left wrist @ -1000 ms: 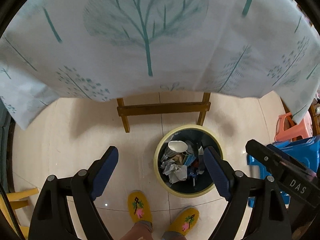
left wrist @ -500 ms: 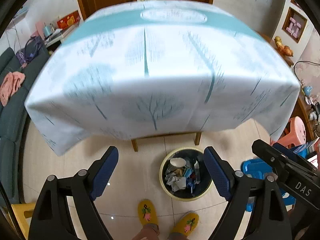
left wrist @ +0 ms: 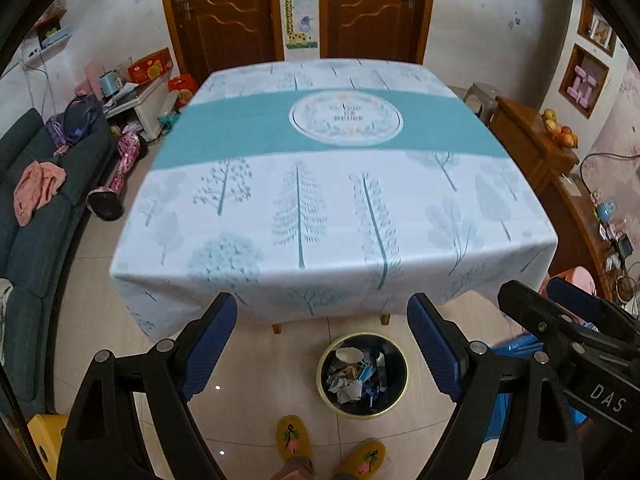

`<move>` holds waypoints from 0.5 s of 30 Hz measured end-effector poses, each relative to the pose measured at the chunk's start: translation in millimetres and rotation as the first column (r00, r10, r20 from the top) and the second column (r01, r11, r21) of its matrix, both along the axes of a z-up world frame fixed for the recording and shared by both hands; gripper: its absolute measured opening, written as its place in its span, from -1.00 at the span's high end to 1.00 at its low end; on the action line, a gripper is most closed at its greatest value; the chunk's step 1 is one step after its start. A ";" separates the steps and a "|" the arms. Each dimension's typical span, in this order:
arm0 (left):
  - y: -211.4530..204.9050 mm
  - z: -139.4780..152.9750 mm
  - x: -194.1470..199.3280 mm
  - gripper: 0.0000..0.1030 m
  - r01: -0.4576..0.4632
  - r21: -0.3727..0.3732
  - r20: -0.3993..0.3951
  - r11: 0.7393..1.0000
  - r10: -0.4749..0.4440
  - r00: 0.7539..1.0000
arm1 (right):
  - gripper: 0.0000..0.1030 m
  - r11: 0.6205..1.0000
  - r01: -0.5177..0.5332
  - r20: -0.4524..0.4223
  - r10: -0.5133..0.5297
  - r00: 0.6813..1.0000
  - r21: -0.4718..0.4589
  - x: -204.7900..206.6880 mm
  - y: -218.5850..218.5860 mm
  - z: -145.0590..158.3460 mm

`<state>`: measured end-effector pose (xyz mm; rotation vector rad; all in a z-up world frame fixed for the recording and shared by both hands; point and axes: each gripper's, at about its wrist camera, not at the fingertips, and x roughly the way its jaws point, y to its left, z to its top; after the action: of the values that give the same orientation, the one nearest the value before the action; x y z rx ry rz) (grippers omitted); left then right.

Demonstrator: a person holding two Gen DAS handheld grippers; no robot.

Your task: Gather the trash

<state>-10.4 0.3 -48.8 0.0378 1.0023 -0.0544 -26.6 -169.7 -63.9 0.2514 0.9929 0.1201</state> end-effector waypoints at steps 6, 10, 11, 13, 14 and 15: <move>-2.3 23.2 5.9 -0.66 -0.022 -0.012 0.010 1.000 0.022 1.000 | -0.55 1.000 -0.001 0.019 0.001 1.000 -0.030 7.2 1.8 24.8; -2.8 33.9 9.6 -0.66 -0.035 -0.011 0.026 0.999 0.035 0.999 | -0.55 1.000 -0.004 0.027 0.005 1.000 -0.025 9.9 1.5 39.2; -2.4 36.3 10.4 -0.66 -0.040 -0.014 0.030 0.999 0.040 0.999 | -0.55 1.000 -0.006 0.028 0.007 1.000 -0.023 10.5 1.7 41.2; -1.6 41.1 11.7 -0.66 -0.051 -0.020 0.039 0.998 0.052 0.998 | -0.55 1.000 -0.017 0.035 0.017 0.999 -0.026 11.6 2.3 46.0; -1.4 42.4 12.6 -0.66 -0.057 -0.020 0.041 0.998 0.057 0.997 | -0.55 0.999 -0.024 0.040 0.025 0.999 -0.027 12.2 3.0 48.1; -1.6 43.3 13.7 -0.66 -0.060 -0.020 0.043 0.998 0.061 0.997 | -0.55 0.999 -0.030 0.042 0.032 0.999 -0.028 12.7 3.7 49.9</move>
<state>3.3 -1.3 -5.5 -0.0085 0.9590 -0.0076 -13.9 -166.0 -14.0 0.2075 0.9555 0.1394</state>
